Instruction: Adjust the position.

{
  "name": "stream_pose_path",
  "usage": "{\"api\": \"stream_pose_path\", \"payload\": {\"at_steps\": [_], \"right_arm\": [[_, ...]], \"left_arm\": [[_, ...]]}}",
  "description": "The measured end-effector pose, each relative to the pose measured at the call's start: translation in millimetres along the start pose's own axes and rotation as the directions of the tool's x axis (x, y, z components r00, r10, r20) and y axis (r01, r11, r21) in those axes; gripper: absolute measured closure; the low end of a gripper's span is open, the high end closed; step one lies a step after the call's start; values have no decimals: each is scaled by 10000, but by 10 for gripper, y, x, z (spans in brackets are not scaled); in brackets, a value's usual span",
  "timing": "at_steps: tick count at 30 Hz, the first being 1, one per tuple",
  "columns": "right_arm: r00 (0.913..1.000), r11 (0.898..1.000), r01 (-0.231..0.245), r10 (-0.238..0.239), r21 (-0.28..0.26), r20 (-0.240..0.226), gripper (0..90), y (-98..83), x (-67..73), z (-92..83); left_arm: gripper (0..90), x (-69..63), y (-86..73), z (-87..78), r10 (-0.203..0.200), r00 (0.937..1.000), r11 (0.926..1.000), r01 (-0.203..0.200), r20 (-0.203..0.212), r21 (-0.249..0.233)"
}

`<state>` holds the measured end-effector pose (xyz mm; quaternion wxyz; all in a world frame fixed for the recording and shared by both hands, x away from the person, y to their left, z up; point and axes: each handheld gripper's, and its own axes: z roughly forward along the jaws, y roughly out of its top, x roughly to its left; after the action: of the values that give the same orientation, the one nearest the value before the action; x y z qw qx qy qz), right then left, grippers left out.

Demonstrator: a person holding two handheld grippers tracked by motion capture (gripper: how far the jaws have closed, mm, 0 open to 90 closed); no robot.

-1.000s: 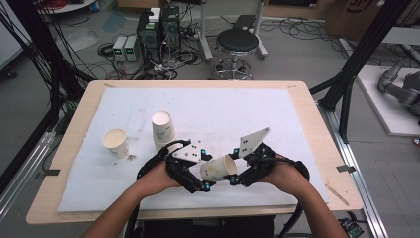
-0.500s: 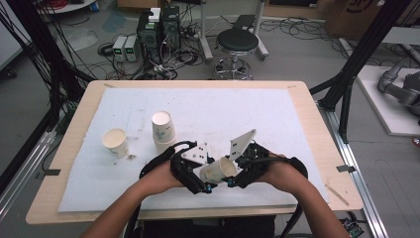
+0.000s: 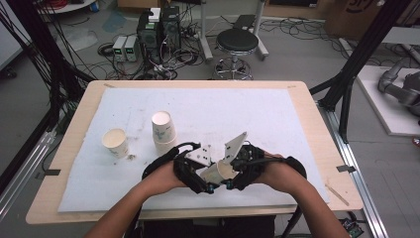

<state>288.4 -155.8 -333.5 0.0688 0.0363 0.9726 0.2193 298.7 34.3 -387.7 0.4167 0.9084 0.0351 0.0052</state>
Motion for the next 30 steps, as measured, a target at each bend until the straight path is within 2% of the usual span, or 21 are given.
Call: {"api": "stream_pose_path", "payload": {"at_steps": [5, 9, 11, 13, 16, 20, 24, 27, 30], "right_arm": [[9999, 9999, 60, -59, 158, -94, 352, 15, 8, 14], [9998, 9999, 114, -113, 63, -156, 321, 17, 11, 14], [9999, 9997, 74, -77, -251, -116, 275, -2, -1, 15], [9996, 9975, -223, 212, -673, -181, 248, -32, -20, 5], [9977, 9863, -656, 628, -1511, -237, 214, -88, -32, -42], [9930, 9588, -1180, 1135, -2586, -322, 212, -174, -53, -154], [9853, 9188, -1690, 1663, -3568, -385, 212, -308, -57, -259], [9736, 8849, -2135, 2280, -4140, -147, 212, -466, -64, -297], [9533, 8452, -2661, 3021, -4635, 37, 212, -652, -68, -291]], "left_arm": [[367, -2, -7, 30, 31, 10000, 10000, -31, 74, 69], [362, -11, -21, 35, -36, 9999, 10000, 37, 116, -89], [344, -5, -30, 24, -114, 9999, 9995, 116, 81, -291], [343, -1, -47, 14, -210, 9998, 9986, 212, 46, -487], [336, 8, -89, 0, -378, 9992, 9964, 369, -98, -757], [333, 31, -167, -15, -656, 9974, 9928, 623, -291, -1027], [331, 48, -248, -47, -1051, 9925, 9838, 944, -632, -1523], [331, 73, -310, -77, -1424, 9852, 9716, 1208, -950, -2035], [329, 94, -360, -115, -1769, 9757, 9566, 1395, -1297, -2558]]}}
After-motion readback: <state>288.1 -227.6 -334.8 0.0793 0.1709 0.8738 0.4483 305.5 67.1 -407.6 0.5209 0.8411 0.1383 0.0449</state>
